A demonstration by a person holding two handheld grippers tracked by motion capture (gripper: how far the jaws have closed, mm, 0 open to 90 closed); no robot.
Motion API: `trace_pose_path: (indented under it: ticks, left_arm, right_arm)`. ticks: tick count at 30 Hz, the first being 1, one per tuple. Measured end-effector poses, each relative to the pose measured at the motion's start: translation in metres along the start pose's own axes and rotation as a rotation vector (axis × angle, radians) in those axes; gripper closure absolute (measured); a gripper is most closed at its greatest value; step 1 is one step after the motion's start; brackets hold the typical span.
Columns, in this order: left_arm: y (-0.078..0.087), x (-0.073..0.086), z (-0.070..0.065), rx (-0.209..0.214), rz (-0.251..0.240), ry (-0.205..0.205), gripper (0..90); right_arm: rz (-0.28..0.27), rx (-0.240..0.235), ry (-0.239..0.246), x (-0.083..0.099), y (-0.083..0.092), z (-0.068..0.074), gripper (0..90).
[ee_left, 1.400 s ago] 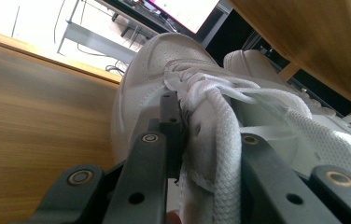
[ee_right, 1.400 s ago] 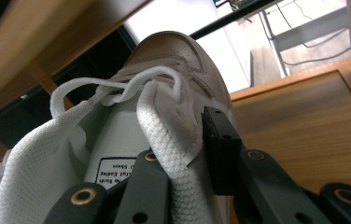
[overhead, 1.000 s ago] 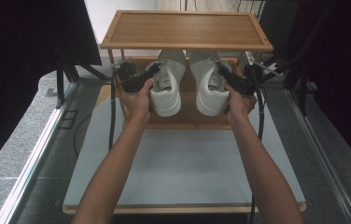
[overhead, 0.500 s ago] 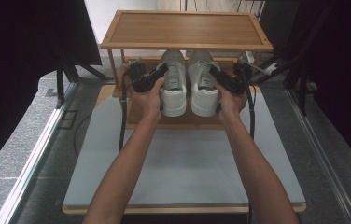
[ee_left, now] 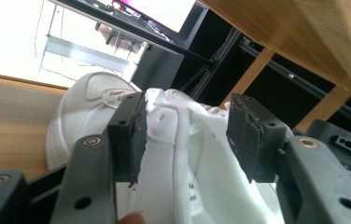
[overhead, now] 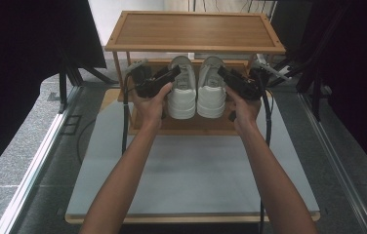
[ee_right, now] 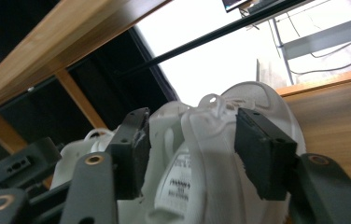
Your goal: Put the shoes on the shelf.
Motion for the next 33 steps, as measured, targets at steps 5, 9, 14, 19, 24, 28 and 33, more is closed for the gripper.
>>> trace_pose_path:
  ticks: [5, 9, 14, 19, 24, 28, 33]
  left_arm:
    - [0.034, -0.004, -0.002, 0.017, -0.04, -0.031, 60.1]
    - [0.059, 0.005, -0.011, 0.031, -0.026, -0.101, 74.5]
    - [0.078, 0.024, -0.019, 0.084, 0.034, -0.155, 85.0]
    - [0.081, 0.04, -0.022, 0.085, 0.086, -0.214, 88.6]
    - [0.076, 0.053, -0.023, 0.085, 0.126, -0.223, 90.0]
    - [0.073, 0.059, -0.021, 0.089, 0.148, -0.219, 90.0]
    - [0.072, 0.063, -0.023, 0.091, 0.168, -0.245, 90.0]
  right_arm:
    - [0.006, -0.038, 0.074, 0.006, 0.027, -0.001, 59.2]
    - [0.045, -0.077, 0.181, 0.012, 0.048, 0.0, 72.3]
    - [0.097, -0.154, 0.225, 0.022, 0.064, 0.006, 83.9]
    - [0.161, -0.239, 0.269, 0.037, 0.071, 0.018, 88.3]
    - [0.209, -0.249, 0.326, 0.051, 0.063, 0.027, 89.1]
    - [0.229, -0.231, 0.361, 0.059, 0.056, 0.029, 89.1]
    - [0.227, -0.227, 0.351, 0.062, 0.05, 0.027, 89.1]
Point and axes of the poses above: each handheld gripper's, and its own axes: y roughly backward along the jaws, x roughly out of its underside, z roughly to its left, the point moved 2 cm from there along -y, roughly forward along the jaws, and after that the axes turned 1 degree about -z, right-handed, at the moved point
